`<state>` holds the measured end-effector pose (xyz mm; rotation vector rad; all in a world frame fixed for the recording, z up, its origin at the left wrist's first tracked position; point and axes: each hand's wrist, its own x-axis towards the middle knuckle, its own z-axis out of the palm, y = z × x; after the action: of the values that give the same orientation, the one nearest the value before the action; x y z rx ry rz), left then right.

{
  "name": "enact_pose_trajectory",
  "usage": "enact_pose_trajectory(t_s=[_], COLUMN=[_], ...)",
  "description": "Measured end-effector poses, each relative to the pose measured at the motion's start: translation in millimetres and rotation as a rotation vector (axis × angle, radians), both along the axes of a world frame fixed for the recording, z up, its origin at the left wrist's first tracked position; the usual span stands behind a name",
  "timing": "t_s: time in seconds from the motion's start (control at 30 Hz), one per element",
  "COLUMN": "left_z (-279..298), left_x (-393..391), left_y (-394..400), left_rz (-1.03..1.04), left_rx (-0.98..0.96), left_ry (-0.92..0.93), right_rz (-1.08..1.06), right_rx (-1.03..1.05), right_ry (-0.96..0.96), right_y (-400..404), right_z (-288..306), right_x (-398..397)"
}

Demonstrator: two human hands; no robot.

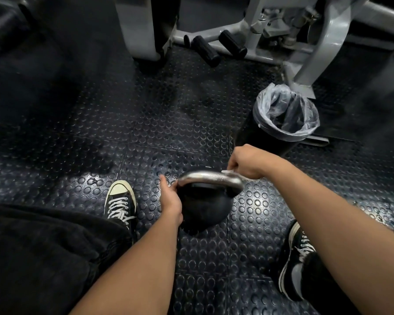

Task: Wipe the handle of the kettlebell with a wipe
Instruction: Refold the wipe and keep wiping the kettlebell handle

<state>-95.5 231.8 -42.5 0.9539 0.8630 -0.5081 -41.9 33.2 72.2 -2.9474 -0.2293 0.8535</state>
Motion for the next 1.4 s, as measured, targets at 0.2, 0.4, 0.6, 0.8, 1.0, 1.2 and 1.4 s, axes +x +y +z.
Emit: enact_pose_trajectory(t_s=[0.2,0.4,0.6,0.8,1.0,1.2,1.4], left_z=[-1.4,-4.0,-6.5,-6.3,-3.1,-3.8,-7.7], left_x=[0.0,0.7,-0.3,1.1,-1.1,-0.6,0.2], left_y=[-1.3,-0.6,-0.5,-0.6,-1.6,-3.0,-3.7], left_rz=[-0.014,-0.024,-0.019,-0.017,-0.008,-0.003,0.001], left_rx=[-0.013,-0.008,-0.007,-0.008,-0.006,-0.004,-0.002], left_ry=[-0.019,0.0,0.0,-0.001,0.005,0.002,0.02], right_rz=[0.021,-0.026,-0.099,-0.204,-0.197,-0.248,-0.235], right_rx=[0.028,0.011,0.085,0.062,0.087,0.076,0.132], right_ry=[0.002,-0.036,-0.119,-0.14,-0.213,-0.254,-0.435], right_y=[4.6,-6.6,1.2,-12.1,-2.0,-9.4,-1.1], right_z=[1.8,2.4,-7.9,-15.5,-14.6,-21.8,-36.1], right_x=[-4.8,-12.9,-19.7,-34.6,-53.9,-68.3,-101.9])
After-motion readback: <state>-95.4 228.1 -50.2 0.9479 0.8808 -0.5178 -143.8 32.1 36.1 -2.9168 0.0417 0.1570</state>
